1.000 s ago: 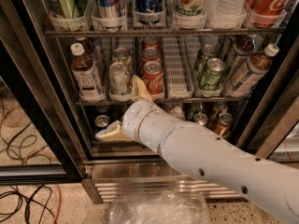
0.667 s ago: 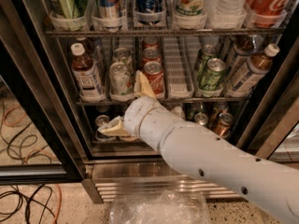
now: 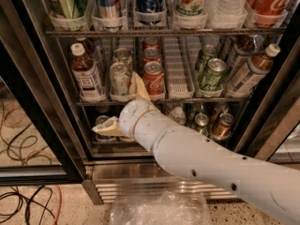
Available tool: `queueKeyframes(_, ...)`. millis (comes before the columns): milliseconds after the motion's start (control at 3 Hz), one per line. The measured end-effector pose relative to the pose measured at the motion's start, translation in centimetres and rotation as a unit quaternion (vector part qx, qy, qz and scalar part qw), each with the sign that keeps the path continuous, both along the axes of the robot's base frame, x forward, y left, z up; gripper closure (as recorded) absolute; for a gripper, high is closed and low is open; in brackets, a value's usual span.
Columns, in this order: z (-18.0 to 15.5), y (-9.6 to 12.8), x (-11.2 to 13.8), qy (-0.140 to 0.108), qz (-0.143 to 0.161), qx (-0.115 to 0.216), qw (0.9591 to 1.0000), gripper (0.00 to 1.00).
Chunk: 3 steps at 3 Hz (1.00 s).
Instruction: Pick 7up can from middle shelf of fridge
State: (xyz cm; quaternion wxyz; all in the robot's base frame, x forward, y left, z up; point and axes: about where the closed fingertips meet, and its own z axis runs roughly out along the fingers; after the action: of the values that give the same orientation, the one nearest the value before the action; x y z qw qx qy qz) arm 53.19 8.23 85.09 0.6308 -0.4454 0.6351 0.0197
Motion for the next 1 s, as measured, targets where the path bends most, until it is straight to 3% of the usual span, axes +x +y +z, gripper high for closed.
queueKeyframes(333,-0.23,1.19,1.02,-0.019,-0.01,0.031,0.9993,0.0)
queueKeyframes(1000,-0.14,0.58,1.65,-0.024,-0.029,0.04,0.9985,0.0)
